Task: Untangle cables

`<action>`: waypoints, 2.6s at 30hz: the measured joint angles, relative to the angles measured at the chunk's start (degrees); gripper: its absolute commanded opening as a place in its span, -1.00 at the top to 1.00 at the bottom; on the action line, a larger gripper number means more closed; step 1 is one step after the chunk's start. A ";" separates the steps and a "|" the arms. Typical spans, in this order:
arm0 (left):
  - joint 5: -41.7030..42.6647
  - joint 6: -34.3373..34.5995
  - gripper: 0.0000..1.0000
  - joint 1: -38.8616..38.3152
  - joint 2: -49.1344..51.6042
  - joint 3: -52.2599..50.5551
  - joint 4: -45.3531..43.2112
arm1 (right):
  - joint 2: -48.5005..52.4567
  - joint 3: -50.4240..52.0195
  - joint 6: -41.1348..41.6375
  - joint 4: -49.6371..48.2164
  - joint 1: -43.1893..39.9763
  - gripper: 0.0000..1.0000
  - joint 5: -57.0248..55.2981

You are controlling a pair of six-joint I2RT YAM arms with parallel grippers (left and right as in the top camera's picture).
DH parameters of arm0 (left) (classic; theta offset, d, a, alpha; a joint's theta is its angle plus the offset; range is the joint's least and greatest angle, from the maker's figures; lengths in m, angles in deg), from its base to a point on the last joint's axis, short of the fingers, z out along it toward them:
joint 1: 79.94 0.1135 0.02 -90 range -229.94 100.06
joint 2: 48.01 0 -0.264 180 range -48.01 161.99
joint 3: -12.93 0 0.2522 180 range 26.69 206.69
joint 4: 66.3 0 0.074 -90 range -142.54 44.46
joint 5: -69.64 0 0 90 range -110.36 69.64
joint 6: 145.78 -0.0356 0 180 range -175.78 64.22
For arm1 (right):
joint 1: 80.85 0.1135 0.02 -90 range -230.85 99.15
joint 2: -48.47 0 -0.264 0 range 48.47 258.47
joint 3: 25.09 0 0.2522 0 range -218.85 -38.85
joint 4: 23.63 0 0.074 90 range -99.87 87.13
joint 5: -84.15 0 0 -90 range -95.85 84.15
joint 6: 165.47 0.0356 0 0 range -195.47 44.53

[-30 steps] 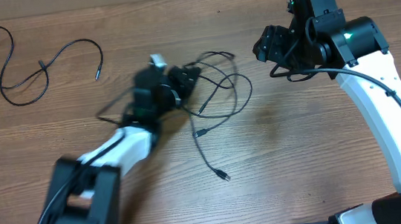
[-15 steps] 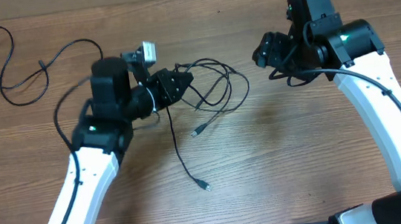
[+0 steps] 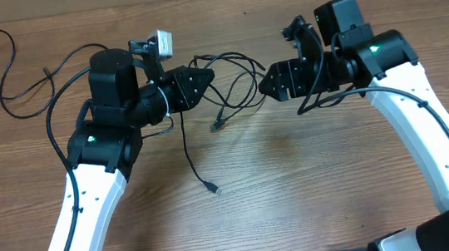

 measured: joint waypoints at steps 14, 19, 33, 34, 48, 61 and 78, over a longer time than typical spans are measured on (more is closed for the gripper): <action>0.44 15.69 0.92 7.78 0.00 1.57 -0.94 | -0.02 13.35 -1.68 -9.99 0.20 -0.82 0.92; 1.01 24.90 0.92 8.59 0.00 1.57 -1.03 | -0.02 18.69 -0.50 -22.34 0.20 -0.92 1.14; 5.92 44.19 0.92 8.57 0.00 1.57 -1.22 | 0.00 36.61 0.04 -63.25 1.22 -0.78 4.22; 6.45 44.94 0.92 8.57 0.00 1.57 -1.57 | 0.04 36.76 0.09 -64.67 1.84 -0.71 4.28; 17.86 50.99 0.91 8.57 0.00 1.64 -4.52 | 3.67 36.89 0.02 -80.19 7.43 -0.44 -3.06; 19.23 54.93 0.92 9.33 -0.02 1.68 -11.06 | 3.69 36.92 0.07 -76.76 7.10 0.92 -7.34; 15.47 43.82 0.91 23.02 -0.02 1.68 -9.68 | -5.55 37.00 -0.04 -53.99 -16.41 0.92 -12.46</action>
